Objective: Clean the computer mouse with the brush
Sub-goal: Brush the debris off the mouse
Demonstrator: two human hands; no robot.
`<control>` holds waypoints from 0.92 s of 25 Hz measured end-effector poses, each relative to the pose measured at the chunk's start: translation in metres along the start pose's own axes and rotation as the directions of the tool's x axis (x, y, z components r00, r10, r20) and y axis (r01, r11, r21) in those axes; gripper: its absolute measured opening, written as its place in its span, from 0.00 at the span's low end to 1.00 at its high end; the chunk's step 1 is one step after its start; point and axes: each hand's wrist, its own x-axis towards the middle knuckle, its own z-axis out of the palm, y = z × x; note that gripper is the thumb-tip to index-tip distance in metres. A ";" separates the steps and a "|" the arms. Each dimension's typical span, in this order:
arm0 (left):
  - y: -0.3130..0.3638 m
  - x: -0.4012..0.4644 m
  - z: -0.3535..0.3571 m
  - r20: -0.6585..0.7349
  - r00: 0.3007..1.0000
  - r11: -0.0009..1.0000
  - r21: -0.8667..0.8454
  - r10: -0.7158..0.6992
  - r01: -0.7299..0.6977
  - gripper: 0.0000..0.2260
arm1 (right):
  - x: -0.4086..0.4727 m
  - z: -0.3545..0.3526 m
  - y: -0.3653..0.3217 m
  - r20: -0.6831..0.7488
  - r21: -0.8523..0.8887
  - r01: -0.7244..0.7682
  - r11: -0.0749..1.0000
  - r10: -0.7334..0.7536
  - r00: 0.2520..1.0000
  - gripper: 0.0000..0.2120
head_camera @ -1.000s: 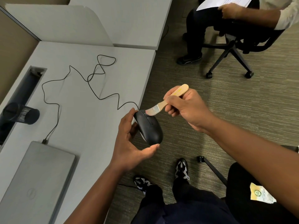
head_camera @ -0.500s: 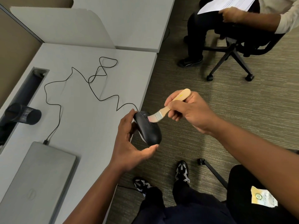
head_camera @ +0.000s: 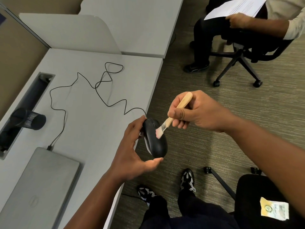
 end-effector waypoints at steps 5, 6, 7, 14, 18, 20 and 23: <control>0.006 -0.005 -0.004 0.062 0.998 1.000 -0.016 0.018 -0.017 0.54 | 0.008 0.005 -0.006 -0.039 -0.135 0.088 0.987 -0.094 0.995 0.16; 0.007 -0.006 -0.004 0.068 0.998 1.000 -0.016 0.017 -0.016 0.54 | 0.008 0.007 -0.004 -0.065 -0.138 0.106 0.985 -0.116 0.991 0.17; 0.007 -0.007 -0.003 0.073 0.997 1.000 -0.015 0.014 -0.013 0.54 | 0.008 0.008 -0.003 -0.092 -0.139 0.125 0.982 -0.138 0.986 0.17; 0.009 -0.008 -0.004 0.025 0.997 0.997 -0.045 0.071 -0.070 0.54 | 0.001 -0.001 -0.004 -0.044 -0.011 0.130 0.991 -0.131 0.990 0.13; 0.009 -0.010 -0.003 0.015 0.997 0.997 -0.032 0.073 -0.073 0.54 | -0.002 -0.007 -0.001 -0.084 -0.123 0.141 0.982 -0.151 0.985 0.13; 0.009 -0.009 -0.003 0.015 0.997 0.996 -0.027 0.081 -0.081 0.55 | -0.002 -0.007 0.001 -0.085 -0.124 0.178 0.976 -0.190 0.978 0.14; 0.008 -0.008 -0.004 -0.001 0.997 0.996 -0.034 0.084 -0.084 0.55 | -0.003 -0.010 0.002 -0.007 -0.080 0.145 0.986 -0.146 0.989 0.15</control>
